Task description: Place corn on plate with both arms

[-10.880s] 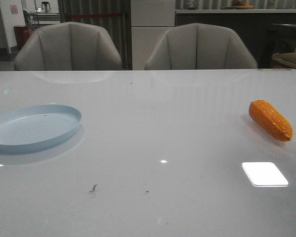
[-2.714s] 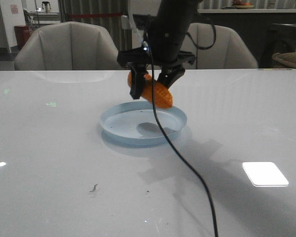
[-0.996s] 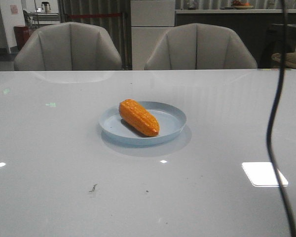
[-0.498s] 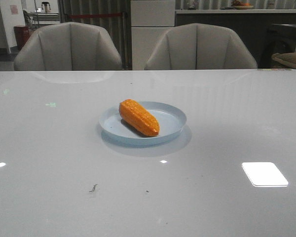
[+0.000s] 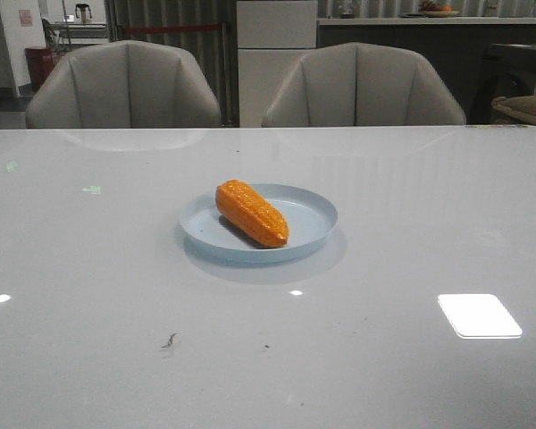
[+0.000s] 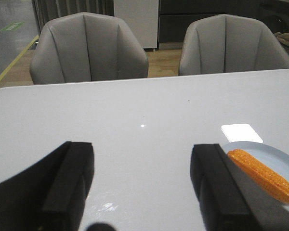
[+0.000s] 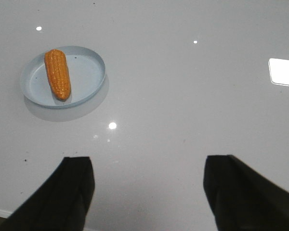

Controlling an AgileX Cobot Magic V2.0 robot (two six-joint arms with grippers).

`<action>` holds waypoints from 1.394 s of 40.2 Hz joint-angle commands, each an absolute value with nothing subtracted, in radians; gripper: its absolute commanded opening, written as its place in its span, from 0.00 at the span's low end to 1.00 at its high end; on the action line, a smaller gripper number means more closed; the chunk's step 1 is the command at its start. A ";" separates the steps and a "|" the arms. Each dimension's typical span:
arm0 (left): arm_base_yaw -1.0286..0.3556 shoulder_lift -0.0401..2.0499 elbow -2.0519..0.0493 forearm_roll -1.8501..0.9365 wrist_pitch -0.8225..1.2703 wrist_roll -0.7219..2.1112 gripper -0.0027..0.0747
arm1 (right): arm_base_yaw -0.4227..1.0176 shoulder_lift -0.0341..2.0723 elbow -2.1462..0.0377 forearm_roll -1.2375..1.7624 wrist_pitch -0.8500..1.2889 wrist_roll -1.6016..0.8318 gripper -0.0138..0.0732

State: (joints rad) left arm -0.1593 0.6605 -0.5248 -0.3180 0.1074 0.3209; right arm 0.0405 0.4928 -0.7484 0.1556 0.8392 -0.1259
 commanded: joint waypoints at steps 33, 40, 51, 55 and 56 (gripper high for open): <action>-0.158 0.663 -0.556 -0.322 0.029 0.322 0.67 | 0.033 0.471 -0.754 0.157 0.749 -0.128 0.83; -0.158 0.663 -0.556 -0.320 0.029 0.322 0.66 | 0.033 0.471 -0.754 0.157 0.749 -0.128 0.83; -0.158 0.613 -0.509 -0.154 0.031 0.246 0.28 | 0.033 0.471 -0.754 0.157 0.749 -0.128 0.83; -0.158 0.558 -0.470 -0.133 0.028 0.246 0.15 | 0.033 0.471 -0.754 0.157 0.749 -0.128 0.83; -0.158 0.543 -0.462 -0.133 0.028 0.243 0.16 | 0.033 0.471 -0.754 0.157 0.749 -0.128 0.83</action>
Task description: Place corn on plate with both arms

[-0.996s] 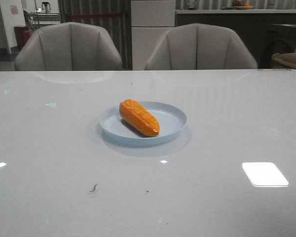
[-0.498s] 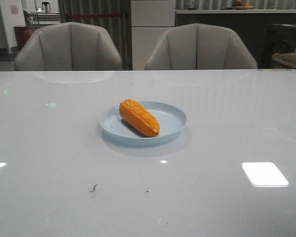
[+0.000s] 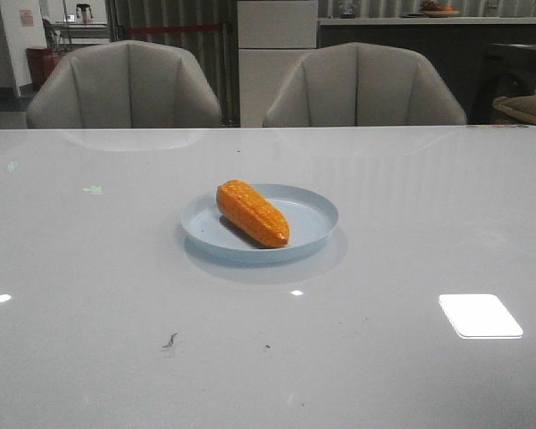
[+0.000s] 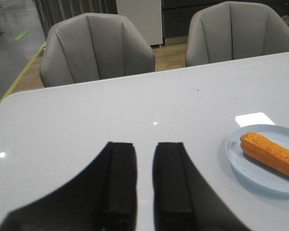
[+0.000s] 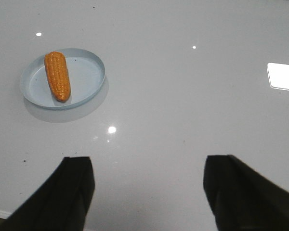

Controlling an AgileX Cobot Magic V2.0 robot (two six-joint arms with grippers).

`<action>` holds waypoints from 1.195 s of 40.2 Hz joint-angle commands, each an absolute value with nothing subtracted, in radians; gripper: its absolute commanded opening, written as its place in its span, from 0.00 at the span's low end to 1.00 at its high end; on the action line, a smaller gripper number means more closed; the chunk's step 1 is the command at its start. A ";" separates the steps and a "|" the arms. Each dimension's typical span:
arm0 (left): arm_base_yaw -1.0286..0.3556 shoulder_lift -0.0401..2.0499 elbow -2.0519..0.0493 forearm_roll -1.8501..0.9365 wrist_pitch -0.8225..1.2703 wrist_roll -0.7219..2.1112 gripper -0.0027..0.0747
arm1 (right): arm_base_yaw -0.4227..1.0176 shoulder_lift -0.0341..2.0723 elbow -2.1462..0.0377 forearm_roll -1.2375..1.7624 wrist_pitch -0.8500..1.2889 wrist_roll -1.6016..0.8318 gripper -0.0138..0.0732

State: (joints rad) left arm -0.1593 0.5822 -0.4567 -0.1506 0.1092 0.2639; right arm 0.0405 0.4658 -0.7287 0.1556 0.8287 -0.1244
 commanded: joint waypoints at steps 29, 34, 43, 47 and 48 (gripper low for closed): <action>-0.158 0.001 -0.037 -0.061 0.000 0.072 0.16 | 0.033 0.471 -0.754 0.157 0.749 -0.128 0.83; -0.156 -0.026 0.011 -0.059 -0.030 0.072 0.16 | 0.033 0.471 -0.754 0.157 0.750 -0.128 0.83; -0.138 -0.028 0.048 -0.073 -0.023 0.072 0.16 | 0.033 0.471 -0.754 0.157 0.750 -0.128 0.83; -0.138 -0.028 0.048 -0.073 -0.023 0.072 0.16 | 0.033 0.471 -0.754 0.157 0.750 -0.128 0.83; -0.138 -0.028 0.048 -0.073 -0.023 0.072 0.16 | 0.033 0.471 -0.754 0.157 0.750 -0.128 0.83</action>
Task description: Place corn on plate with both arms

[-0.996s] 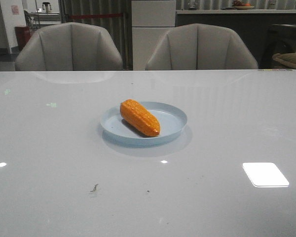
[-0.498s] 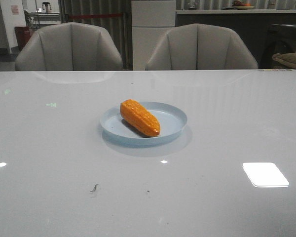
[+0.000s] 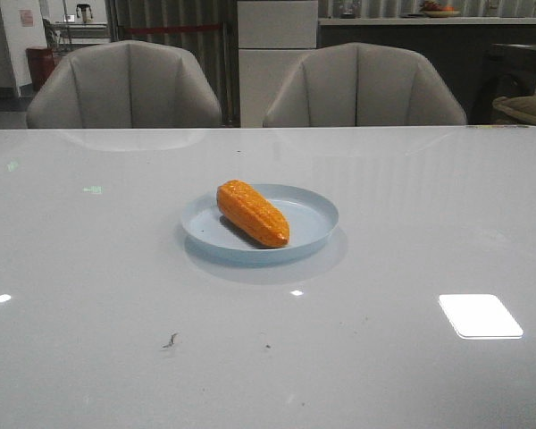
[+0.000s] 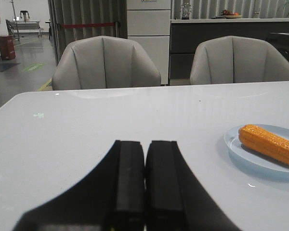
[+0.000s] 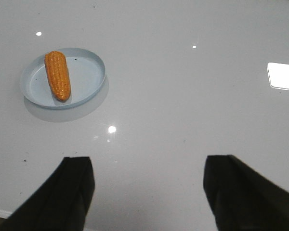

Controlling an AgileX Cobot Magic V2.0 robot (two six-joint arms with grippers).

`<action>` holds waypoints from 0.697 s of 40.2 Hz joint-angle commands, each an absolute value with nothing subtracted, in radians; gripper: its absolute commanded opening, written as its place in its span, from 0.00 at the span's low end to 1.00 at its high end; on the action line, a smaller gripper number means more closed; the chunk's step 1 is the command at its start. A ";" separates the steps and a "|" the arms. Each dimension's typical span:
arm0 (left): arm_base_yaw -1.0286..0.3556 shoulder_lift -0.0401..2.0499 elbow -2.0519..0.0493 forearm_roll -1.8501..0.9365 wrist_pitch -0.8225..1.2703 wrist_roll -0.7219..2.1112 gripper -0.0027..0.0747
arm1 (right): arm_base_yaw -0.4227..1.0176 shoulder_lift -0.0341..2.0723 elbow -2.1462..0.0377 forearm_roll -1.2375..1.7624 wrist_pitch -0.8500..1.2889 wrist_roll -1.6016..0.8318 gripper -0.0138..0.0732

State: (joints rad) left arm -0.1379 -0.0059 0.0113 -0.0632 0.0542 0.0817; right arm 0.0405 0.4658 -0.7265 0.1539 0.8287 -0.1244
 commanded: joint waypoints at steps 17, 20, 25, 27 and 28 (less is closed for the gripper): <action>-0.016 -0.028 0.048 -0.073 -0.023 0.072 0.16 | 0.033 0.471 -0.754 0.157 0.750 -0.128 0.83; 0.005 -0.028 0.048 -0.073 -0.023 0.072 0.16 | 0.033 0.471 -0.754 0.157 0.750 -0.128 0.83; 0.013 -0.026 0.048 -0.073 -0.023 0.072 0.16 | 0.033 0.471 -0.754 0.157 0.750 -0.128 0.83; 0.013 -0.026 0.048 -0.073 -0.023 0.072 0.16 | 0.033 0.471 -0.754 0.157 0.750 -0.128 0.83; 0.013 -0.026 0.048 -0.073 -0.023 0.072 0.16 | 0.033 0.471 -0.754 0.157 0.750 -0.128 0.83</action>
